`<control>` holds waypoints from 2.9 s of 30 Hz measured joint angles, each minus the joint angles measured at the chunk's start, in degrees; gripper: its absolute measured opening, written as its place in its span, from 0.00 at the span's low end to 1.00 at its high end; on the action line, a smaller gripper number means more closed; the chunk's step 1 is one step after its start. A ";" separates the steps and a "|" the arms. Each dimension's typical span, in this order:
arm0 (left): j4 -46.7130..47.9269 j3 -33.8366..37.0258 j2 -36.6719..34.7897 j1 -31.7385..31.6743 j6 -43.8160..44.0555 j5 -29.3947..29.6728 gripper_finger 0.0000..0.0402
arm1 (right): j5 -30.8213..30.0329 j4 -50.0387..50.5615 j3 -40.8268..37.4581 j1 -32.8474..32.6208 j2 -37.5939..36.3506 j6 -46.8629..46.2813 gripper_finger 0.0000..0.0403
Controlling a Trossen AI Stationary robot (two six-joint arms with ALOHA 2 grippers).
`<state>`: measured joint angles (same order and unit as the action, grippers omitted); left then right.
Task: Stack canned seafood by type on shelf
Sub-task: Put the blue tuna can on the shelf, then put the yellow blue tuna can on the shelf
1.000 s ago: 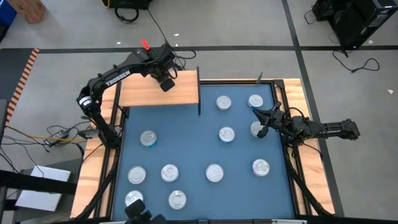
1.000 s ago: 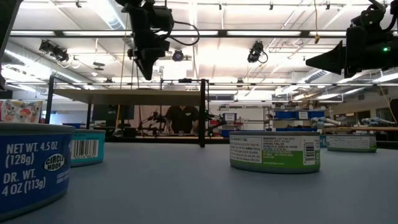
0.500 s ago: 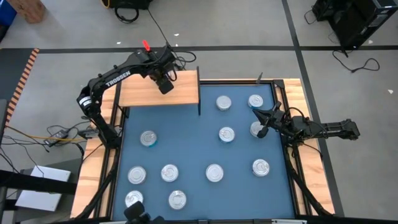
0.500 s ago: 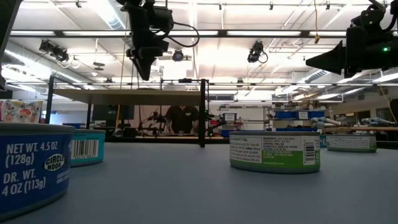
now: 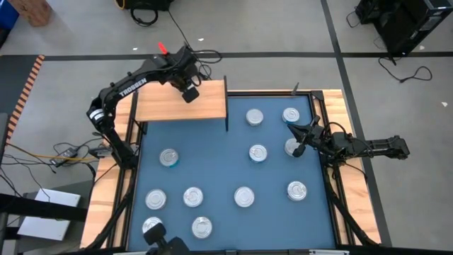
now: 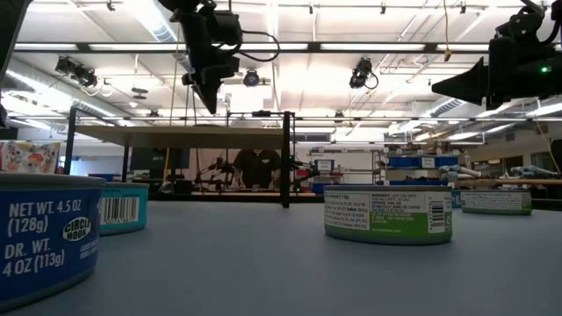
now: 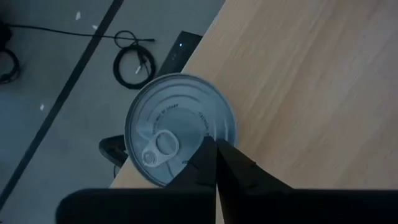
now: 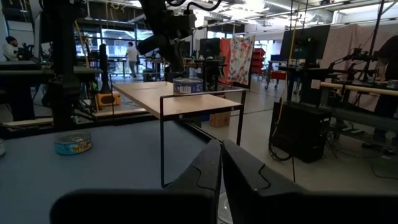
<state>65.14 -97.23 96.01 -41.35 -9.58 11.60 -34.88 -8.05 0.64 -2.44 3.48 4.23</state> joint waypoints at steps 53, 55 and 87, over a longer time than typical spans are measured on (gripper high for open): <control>-37.20 31.51 -21.84 16.22 4.98 4.98 0.00 | -0.01 0.00 -0.02 0.00 -0.01 0.00 0.07; -41.86 35.20 -23.49 18.84 5.54 5.01 0.00 | -0.01 0.00 0.00 0.00 -0.01 0.00 0.07; -75.00 51.63 -23.41 37.52 6.65 4.76 0.01 | -0.08 -2.21 0.00 -0.02 -0.01 4.05 0.07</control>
<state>-9.86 -45.60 72.60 -3.83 -2.93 16.37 -34.96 -10.26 0.64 -2.46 3.46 8.28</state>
